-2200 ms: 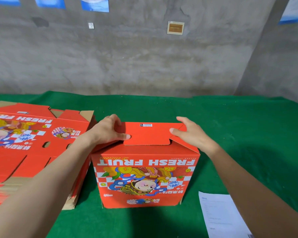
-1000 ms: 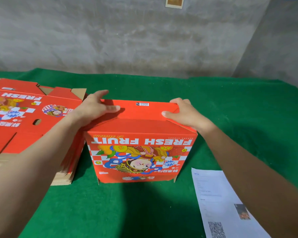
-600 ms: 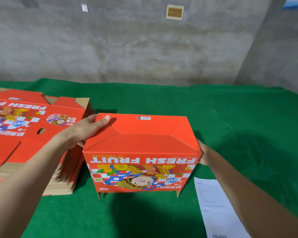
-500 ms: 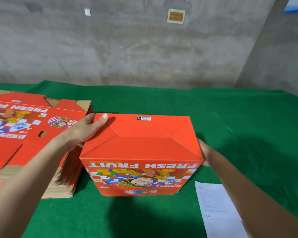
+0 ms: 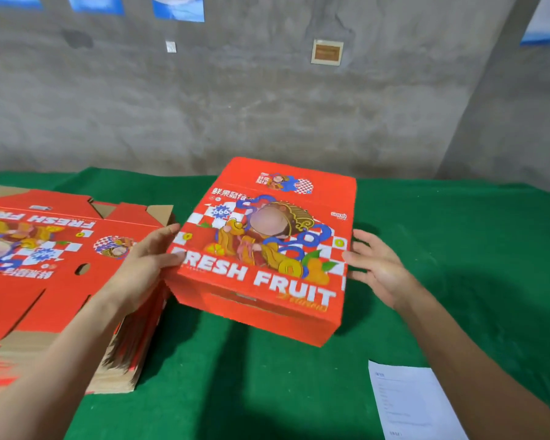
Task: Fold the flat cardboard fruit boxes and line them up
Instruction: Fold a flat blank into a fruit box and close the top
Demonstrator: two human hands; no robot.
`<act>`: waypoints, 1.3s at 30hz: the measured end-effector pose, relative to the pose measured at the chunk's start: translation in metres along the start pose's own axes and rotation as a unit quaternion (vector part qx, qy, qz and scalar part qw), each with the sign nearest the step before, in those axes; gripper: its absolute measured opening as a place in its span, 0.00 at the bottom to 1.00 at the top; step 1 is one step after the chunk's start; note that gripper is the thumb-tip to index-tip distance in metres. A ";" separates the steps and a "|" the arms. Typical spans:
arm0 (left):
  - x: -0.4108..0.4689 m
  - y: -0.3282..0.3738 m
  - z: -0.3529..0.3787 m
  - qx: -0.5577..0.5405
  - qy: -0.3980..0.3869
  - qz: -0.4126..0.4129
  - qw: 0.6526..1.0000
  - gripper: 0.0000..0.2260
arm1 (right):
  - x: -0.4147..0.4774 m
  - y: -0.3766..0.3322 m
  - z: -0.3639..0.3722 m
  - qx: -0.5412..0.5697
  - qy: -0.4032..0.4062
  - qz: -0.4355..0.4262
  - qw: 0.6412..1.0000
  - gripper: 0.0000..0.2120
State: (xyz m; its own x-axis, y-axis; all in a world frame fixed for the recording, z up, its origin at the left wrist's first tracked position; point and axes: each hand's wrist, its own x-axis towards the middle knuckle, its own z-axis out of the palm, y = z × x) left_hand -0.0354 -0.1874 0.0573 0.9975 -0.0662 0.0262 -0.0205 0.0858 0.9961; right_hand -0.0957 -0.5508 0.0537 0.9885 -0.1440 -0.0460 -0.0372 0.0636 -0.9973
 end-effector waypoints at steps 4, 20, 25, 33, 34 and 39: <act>0.001 -0.026 0.001 0.143 -0.033 0.042 0.988 0.34 | -0.003 0.007 0.010 0.021 0.009 0.006 1.000 0.28; 0.015 -0.038 0.109 0.251 -0.202 0.145 0.936 0.34 | -0.034 0.148 0.095 -0.263 0.223 -0.090 0.934 0.23; 0.017 -0.032 0.131 0.257 -0.199 0.199 0.925 0.17 | -0.043 0.162 0.091 -0.431 0.162 -0.164 0.872 0.26; 0.041 -0.029 0.162 0.208 -0.191 0.175 0.943 0.07 | -0.031 0.163 0.065 -0.637 0.076 -0.094 0.762 0.49; 0.047 -0.031 0.165 0.192 -0.208 0.154 0.946 0.09 | -0.025 0.158 0.063 -0.652 0.066 -0.068 0.752 0.49; 0.065 -0.065 0.183 0.211 -0.258 0.064 0.941 0.26 | 0.022 0.143 0.037 -0.682 0.008 0.019 0.731 0.44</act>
State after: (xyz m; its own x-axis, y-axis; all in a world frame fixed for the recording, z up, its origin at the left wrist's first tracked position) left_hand 0.0184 -0.3790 0.0099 0.8216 -0.5649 0.0767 -0.2717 -0.2698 0.9238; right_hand -0.0736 -0.5085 -0.0873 0.9816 -0.1801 -0.0642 -0.1869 -0.9744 -0.1247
